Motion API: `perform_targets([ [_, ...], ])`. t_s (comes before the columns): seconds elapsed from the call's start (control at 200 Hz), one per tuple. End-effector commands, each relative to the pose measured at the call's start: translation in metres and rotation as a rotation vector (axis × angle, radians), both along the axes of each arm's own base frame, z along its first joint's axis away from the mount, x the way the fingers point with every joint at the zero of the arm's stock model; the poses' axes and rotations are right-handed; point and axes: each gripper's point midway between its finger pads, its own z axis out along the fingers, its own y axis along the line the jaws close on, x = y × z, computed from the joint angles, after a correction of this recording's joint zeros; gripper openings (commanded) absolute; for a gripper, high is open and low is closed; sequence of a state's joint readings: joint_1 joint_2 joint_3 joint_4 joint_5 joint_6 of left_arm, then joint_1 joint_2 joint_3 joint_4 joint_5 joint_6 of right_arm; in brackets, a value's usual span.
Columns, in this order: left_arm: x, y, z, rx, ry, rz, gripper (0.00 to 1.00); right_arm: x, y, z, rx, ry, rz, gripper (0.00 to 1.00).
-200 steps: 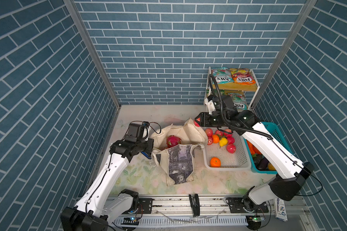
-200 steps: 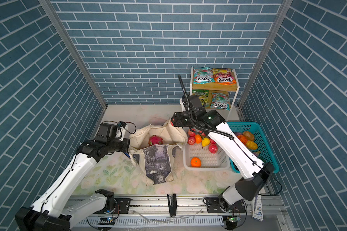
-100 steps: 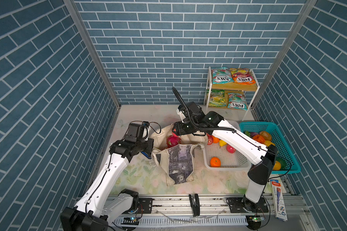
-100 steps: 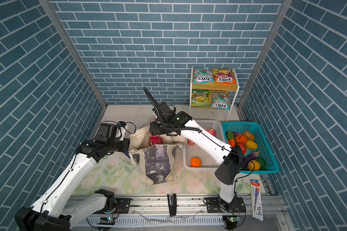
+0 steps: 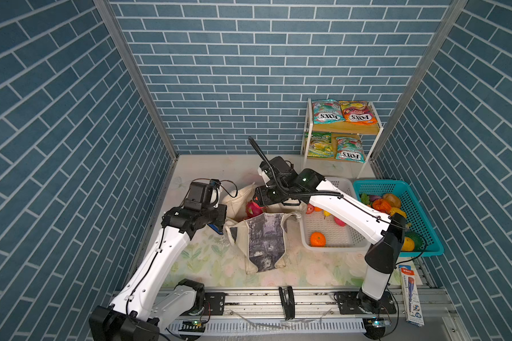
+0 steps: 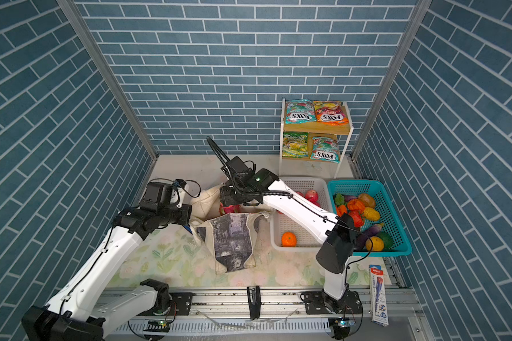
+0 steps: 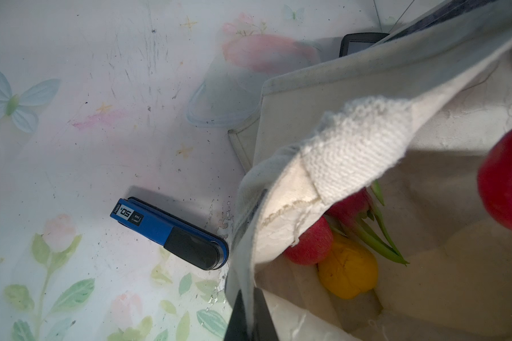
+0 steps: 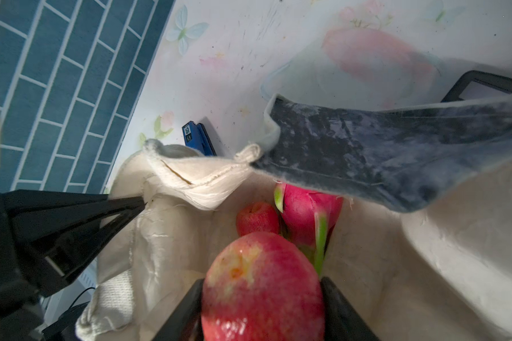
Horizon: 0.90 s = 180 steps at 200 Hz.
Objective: Place the food into the grocery bag and tie it
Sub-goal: 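Lower the apple into the bag and open the right gripper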
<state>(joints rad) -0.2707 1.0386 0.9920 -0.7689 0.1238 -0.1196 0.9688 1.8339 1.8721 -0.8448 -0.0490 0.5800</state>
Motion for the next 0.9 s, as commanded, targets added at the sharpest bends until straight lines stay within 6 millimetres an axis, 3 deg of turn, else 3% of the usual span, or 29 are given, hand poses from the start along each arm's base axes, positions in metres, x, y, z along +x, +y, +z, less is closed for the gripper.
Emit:
perform_targets([
  [0.0,-0.002,0.002,0.0,-0.001,-0.004,0.005,0.04,0.001,-0.001,-0.02,-0.048,0.023,-0.024,0.47],
  [0.245,-0.003,0.002,0.0,-0.004,-0.006,0.002,0.04,0.006,-0.007,-0.047,-0.13,0.03,-0.016,0.52],
  [0.465,-0.003,0.001,0.001,-0.006,-0.007,0.0,0.05,0.011,-0.011,-0.055,-0.15,0.039,-0.023,0.55],
  [0.71,-0.003,0.001,0.003,-0.008,-0.014,0.0,0.04,0.014,-0.013,-0.05,-0.151,0.022,-0.027,0.68],
  [0.895,-0.004,0.002,0.002,-0.007,-0.013,0.0,0.04,0.014,-0.016,-0.026,-0.125,-0.002,-0.04,0.8],
])
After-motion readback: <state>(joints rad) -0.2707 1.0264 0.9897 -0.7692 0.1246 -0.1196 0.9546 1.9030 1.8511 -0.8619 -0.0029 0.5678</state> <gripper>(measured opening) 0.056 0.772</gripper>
